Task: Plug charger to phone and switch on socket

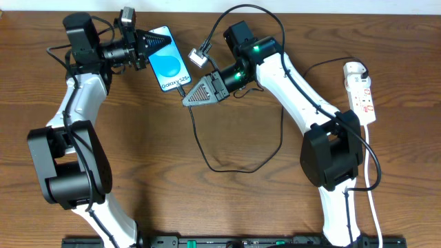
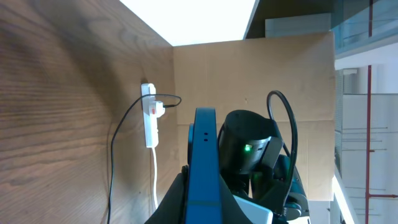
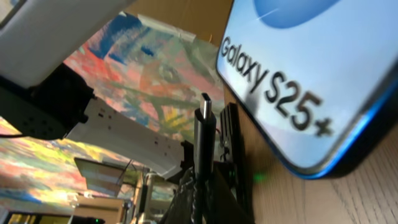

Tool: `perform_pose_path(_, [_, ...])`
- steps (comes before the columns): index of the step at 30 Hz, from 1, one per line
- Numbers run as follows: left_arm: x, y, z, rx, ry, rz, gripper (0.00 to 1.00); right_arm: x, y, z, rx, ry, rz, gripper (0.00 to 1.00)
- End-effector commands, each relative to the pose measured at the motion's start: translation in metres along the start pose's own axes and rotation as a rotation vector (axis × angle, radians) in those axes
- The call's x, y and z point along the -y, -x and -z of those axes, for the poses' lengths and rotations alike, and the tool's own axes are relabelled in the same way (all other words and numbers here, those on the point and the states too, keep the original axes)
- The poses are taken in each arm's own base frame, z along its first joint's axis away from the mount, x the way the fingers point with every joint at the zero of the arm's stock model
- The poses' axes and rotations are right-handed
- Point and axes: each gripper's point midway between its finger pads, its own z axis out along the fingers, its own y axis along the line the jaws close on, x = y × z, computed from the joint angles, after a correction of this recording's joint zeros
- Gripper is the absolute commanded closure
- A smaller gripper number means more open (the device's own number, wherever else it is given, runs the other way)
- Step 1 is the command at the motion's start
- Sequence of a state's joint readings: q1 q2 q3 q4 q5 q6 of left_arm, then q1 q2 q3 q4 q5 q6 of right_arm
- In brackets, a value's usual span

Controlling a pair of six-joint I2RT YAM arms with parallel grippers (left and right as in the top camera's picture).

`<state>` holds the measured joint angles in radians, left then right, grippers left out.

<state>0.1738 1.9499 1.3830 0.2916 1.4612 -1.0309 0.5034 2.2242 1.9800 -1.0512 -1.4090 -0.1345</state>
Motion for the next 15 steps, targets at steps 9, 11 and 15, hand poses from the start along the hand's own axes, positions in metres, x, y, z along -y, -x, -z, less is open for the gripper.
perform_pose_path(9, [0.0120, -0.0045, 0.0014, -0.027, -0.019, -0.031, 0.93, 0.0147, -0.0054, -0.0037, 0.007, 0.034, -0.005, 0.99])
perform_pose_path(11, [0.0120, -0.0045, 0.0014, -0.027, -0.019, -0.031, 0.93, 0.0150, -0.0039, -0.0032, 0.010, 0.033, -0.005, 0.99])
perform_pose_path(15, [0.0121, -0.0044, 0.0014, -0.027, -0.019, -0.032, 0.93, 0.0151, -0.0032, -0.0032, 0.010, 0.033, -0.008, 0.99])
